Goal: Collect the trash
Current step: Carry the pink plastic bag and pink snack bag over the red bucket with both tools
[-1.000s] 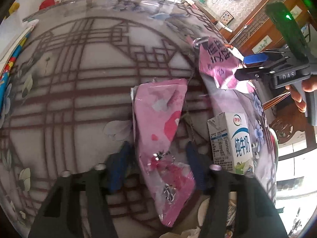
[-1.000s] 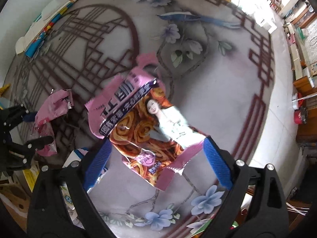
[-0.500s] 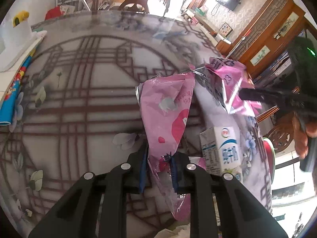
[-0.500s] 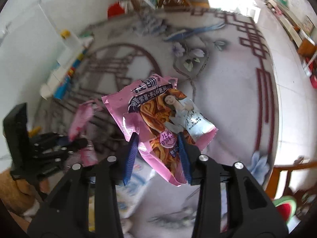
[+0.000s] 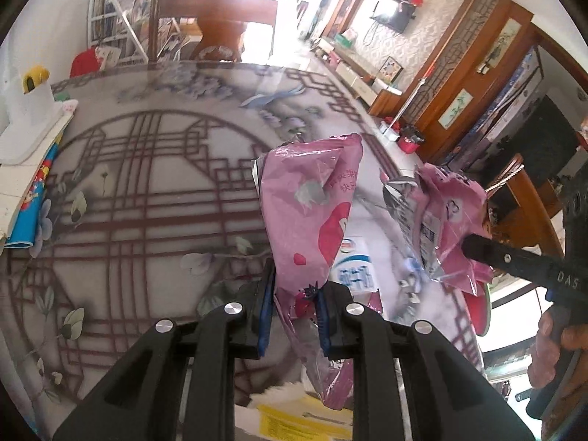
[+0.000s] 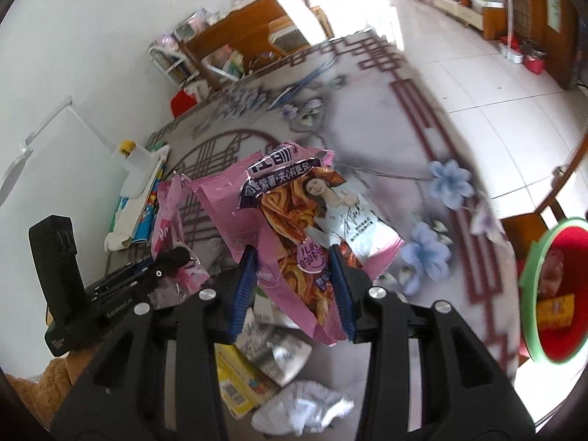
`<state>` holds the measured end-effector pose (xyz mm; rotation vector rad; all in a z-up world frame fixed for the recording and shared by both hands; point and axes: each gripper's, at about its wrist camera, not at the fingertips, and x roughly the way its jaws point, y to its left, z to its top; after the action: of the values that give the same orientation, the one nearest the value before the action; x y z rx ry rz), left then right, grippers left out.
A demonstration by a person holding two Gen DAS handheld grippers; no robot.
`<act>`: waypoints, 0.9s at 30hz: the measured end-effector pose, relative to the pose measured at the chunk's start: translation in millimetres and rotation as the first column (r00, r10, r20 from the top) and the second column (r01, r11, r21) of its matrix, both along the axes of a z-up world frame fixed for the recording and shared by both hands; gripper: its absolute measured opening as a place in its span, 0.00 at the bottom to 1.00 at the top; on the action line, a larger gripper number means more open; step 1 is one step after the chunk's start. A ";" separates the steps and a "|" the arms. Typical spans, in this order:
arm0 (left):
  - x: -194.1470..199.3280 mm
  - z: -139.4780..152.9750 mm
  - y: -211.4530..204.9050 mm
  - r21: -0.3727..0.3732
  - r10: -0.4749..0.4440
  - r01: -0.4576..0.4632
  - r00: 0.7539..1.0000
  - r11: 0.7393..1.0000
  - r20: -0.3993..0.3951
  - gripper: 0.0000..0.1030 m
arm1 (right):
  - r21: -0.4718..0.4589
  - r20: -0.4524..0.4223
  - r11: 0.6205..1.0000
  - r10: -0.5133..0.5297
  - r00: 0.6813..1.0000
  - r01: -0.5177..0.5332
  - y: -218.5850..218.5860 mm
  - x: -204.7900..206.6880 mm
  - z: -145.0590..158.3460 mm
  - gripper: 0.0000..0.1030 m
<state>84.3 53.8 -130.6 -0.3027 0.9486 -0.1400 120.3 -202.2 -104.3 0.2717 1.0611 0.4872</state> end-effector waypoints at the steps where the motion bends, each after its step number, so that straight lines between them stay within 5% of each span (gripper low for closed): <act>1: -2.5 2.7 -3.8 -0.001 -0.007 0.007 1.000 1.000 0.007 0.17 | -0.003 0.001 1.000 -0.015 1.000 0.015 -5.3 -6.7 3.0 0.38; 27: -28.3 22.9 -82.9 0.006 -0.166 0.166 0.985 0.986 0.052 0.17 | 0.034 0.018 0.971 -0.238 0.971 0.237 -102.7 -71.2 9.2 0.38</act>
<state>56.0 -29.1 -107.7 -0.2169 0.9215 -0.2991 49.0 -304.9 -95.1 0.4158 0.9852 0.2911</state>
